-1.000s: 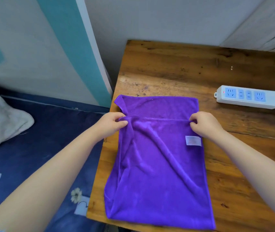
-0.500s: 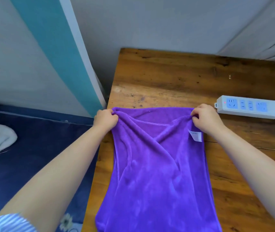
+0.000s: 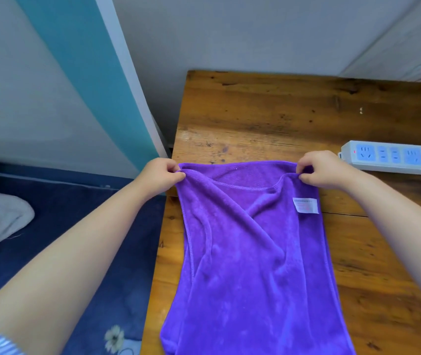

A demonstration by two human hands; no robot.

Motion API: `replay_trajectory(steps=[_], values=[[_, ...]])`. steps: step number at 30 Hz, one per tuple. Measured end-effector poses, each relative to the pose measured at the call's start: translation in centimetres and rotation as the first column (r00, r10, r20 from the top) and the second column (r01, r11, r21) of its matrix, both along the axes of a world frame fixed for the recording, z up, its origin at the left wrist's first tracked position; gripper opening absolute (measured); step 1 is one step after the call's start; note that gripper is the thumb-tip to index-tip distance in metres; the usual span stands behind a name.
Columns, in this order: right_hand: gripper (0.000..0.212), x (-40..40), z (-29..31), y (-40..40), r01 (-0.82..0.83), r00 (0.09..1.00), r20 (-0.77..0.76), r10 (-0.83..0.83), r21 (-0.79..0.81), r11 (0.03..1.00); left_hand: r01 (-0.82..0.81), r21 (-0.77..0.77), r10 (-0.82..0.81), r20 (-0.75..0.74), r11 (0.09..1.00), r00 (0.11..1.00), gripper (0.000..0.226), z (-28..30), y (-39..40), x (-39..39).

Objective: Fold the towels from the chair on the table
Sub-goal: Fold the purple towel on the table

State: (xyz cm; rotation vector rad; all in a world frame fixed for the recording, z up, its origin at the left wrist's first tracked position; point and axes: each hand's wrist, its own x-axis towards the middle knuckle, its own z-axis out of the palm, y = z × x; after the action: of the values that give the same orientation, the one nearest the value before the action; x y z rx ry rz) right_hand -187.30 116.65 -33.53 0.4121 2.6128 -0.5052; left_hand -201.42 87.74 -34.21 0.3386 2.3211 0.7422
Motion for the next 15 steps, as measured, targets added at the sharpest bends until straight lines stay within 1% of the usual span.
replay_trajectory(steps=[2, 4, 6, 10, 12, 15], values=[[0.009, 0.5, 0.6, 0.1, 0.004, 1.000, -0.008, -0.004, -0.023, 1.000, -0.024, 0.039, 0.023, 0.015, 0.999, 1.000, 0.028, 0.5, -0.7, 0.0], [0.012, 1.1, 1.0, 0.1, -0.004, 1.000, 0.009, 0.004, -0.023, 1.000, -0.066, 0.064, 0.065, 0.017, 0.996, 0.998, 0.030, 0.9, -1.3, 0.1], [0.012, 1.6, 1.4, -0.2, -0.007, 1.000, 0.029, 0.007, 0.005, 1.000, -0.087, 0.067, 0.086, 0.019, 0.994, 0.996, 0.031, 1.3, -1.9, 0.3], [0.011, 2.7, 2.0, -0.2, 0.001, 1.000, 0.018, -0.002, 0.057, 0.998, -0.114, 0.063, 0.115, -0.008, 0.991, 0.993, 0.030, 1.9, -2.9, 0.7], [0.014, 3.3, 2.4, -0.3, -0.009, 1.000, 0.026, 0.007, 0.078, 0.997, -0.132, 0.078, 0.134, -0.020, 0.988, 0.991, 0.029, 2.3, -3.5, 0.9], [0.025, 3.9, 3.3, -0.7, -0.044, 0.998, 0.055, 0.039, 0.086, 0.995, -0.158, 0.100, 0.164, -0.055, 0.982, 0.985, 0.030, 2.8, -4.2, 0.8]])
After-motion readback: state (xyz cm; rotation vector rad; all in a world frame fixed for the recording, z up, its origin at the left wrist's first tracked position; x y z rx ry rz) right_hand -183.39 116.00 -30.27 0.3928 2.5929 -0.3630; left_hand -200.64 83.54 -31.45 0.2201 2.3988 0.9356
